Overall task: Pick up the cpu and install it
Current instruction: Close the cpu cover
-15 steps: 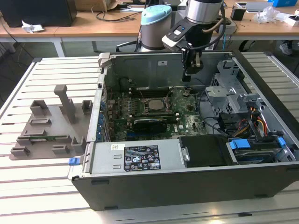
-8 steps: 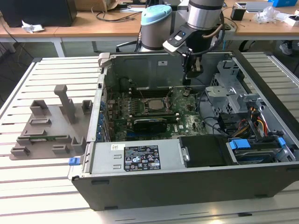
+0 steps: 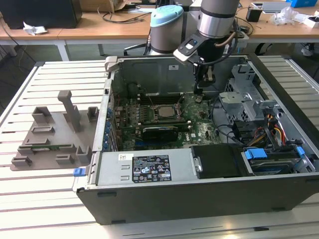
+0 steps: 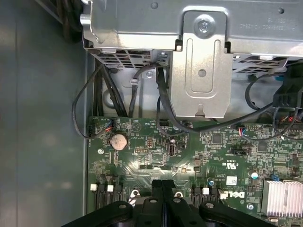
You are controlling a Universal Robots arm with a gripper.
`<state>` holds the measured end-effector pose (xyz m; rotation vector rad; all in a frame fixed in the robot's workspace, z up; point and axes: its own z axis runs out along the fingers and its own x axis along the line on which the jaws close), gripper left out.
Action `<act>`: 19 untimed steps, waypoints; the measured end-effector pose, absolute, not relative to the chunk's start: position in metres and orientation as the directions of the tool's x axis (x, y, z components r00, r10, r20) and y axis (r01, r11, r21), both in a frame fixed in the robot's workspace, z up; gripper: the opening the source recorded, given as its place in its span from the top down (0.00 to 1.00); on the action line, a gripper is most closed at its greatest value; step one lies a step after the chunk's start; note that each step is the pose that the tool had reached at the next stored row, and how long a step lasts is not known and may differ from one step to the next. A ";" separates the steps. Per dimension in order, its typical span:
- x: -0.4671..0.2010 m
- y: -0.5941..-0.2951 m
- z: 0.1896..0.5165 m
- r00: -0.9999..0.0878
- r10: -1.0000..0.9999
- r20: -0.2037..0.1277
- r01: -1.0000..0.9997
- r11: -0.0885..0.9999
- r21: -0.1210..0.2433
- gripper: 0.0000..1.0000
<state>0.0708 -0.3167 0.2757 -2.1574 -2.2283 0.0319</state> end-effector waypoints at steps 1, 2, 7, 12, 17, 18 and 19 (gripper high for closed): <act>0.071 -0.317 0.274 -0.032 0.999 0.014 0.999 0.033 -0.043 0.89; 0.071 -0.317 0.273 -0.032 0.999 0.014 0.999 0.033 -0.043 0.89; 0.071 -0.317 0.266 -0.032 0.999 0.014 0.999 0.033 -0.043 0.89; 0.071 -0.317 0.261 -0.032 0.999 0.014 0.999 0.033 -0.044 0.89; 0.071 -0.317 0.257 -0.032 0.999 0.014 0.999 0.033 -0.044 0.89; 0.070 -0.317 0.257 -0.032 0.999 0.014 0.999 0.033 -0.044 0.89; 0.069 -0.317 0.257 -0.032 0.999 0.014 0.999 0.033 -0.044 0.89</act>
